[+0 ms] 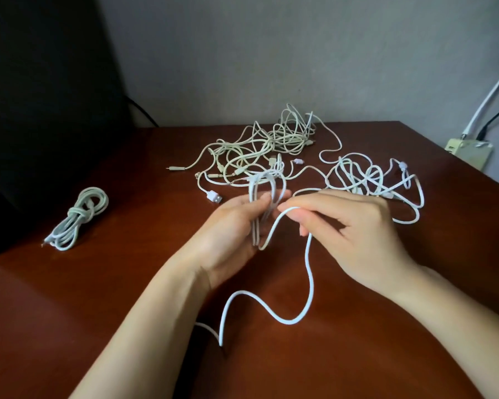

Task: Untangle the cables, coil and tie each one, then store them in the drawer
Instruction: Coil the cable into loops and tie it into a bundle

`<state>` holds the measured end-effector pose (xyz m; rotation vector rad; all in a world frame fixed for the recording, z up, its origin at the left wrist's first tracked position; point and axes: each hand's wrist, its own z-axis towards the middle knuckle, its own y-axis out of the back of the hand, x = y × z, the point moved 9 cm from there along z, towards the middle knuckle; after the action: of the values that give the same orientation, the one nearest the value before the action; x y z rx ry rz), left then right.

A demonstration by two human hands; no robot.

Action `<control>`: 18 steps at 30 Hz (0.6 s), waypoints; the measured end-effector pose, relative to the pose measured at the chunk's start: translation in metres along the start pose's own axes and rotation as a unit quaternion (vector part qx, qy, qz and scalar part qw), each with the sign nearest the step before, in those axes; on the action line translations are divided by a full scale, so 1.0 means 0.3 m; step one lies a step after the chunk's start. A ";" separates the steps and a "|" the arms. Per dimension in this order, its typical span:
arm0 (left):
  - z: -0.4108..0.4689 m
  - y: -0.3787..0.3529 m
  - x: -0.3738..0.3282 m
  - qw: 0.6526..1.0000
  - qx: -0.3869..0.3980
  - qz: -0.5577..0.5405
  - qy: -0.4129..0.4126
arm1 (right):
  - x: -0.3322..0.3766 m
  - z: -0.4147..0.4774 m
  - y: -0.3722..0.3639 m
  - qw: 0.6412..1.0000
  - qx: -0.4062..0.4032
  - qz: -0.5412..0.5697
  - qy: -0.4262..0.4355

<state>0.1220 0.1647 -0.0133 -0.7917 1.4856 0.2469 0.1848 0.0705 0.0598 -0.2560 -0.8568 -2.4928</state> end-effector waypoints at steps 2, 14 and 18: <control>-0.005 -0.024 0.014 0.999 0.025 0.025 0.014 | 0.004 0.003 0.014 1.000 -0.019 -0.010 0.011; -0.034 -0.089 0.080 0.977 0.173 0.082 0.097 | -0.043 0.001 0.010 0.997 -0.014 -0.082 0.008; -0.040 -0.090 0.077 0.973 0.194 0.101 0.077 | -0.032 0.002 0.023 0.997 -0.030 -0.071 0.017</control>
<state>0.1315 0.1306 -0.0252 -0.3518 1.6961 0.0425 0.1965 0.0699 0.0610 -0.1790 -0.8122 -2.6500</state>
